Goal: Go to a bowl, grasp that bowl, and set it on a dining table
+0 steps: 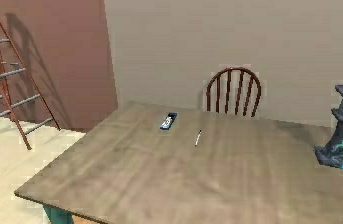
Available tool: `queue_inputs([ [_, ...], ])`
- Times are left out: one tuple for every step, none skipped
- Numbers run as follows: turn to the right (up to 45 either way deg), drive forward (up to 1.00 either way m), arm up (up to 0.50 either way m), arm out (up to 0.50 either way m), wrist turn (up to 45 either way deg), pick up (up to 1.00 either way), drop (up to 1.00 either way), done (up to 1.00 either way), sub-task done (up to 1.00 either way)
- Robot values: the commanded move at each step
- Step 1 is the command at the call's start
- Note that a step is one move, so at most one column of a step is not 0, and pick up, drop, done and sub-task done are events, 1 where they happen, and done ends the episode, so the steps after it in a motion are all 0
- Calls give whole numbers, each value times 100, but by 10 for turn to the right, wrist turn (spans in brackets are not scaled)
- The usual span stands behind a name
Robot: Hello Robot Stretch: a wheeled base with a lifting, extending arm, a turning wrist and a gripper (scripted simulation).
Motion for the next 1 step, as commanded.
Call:
queue_inputs([
  [0,15,0,0,0,0,0,0,0],
])
